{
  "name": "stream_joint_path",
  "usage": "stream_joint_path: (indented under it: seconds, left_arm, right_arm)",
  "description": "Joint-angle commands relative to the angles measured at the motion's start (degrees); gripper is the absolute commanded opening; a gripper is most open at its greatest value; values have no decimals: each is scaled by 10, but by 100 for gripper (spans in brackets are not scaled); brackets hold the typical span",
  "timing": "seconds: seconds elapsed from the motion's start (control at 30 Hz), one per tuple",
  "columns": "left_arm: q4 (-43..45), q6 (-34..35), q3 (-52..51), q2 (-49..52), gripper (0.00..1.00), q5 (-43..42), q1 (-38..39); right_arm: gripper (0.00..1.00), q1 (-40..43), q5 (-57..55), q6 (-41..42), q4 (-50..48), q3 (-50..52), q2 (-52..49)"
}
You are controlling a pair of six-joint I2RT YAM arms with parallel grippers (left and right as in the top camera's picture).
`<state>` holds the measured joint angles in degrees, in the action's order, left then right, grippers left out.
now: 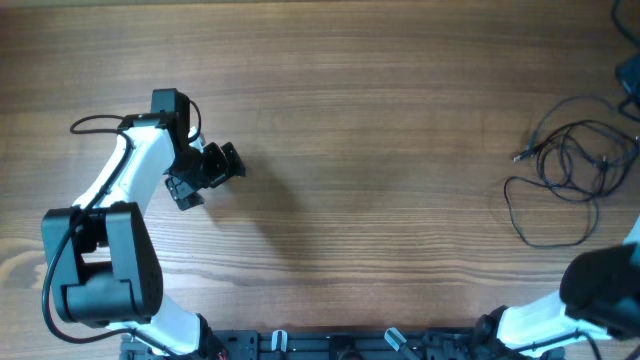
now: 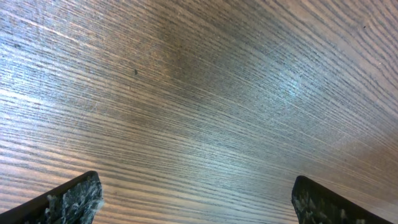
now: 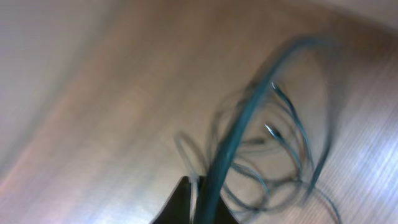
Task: Untangle cables
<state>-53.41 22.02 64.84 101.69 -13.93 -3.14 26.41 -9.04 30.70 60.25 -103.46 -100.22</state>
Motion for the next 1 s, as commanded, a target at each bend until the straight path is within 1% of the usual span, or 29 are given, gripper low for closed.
stream_joint_path:
  seconds: [0.0,0.03,0.07,0.1,0.13,0.17,0.2,0.23,0.27,0.3,0.43,0.5,0.8,0.97]
  left_arm:
    - [-1,8,0,-5,100,5,-3]
    - [-2,8,0,-5,100,5,-3]
    - [-2,8,0,-5,100,5,-3]
    - [-2,8,0,-5,100,5,-3]
    - [-1,8,0,-5,100,5,-3]
    - [-1,8,0,-5,100,5,-3]
    - [0,8,0,-5,100,5,-3]
    - [0,8,0,-5,100,5,-3]
    - [0,8,0,-5,100,5,-3]
    - [0,8,0,-5,100,5,-3]
    - [-1,8,0,-5,100,5,-3]
    - [-1,8,0,-5,100,5,-3]
    - [0,8,0,-5,100,5,-3]
    - [13,7,0,-5,100,-24,3]
  right_arm:
    - [14,46,0,58,41,0,-42]
    - [15,58,0,60,51,0,-49]
    - [22,70,0,60,59,0,-54]
    - [37,81,0,65,67,0,-60]
    - [56,89,0,69,71,0,-62]
    - [72,100,6,68,75,0,-63]
    - [83,107,17,67,76,0,-63]
    - [90,111,26,63,76,0,-63]
    - [94,116,41,51,76,0,-63]
    - [96,119,57,44,76,0,-63]
    - [100,120,113,28,75,0,-63]
    - [100,120,162,-9,74,0,-63]
    - [100,119,176,-69,99,0,-63]
    - [99,97,240,-131,98,0,-63]
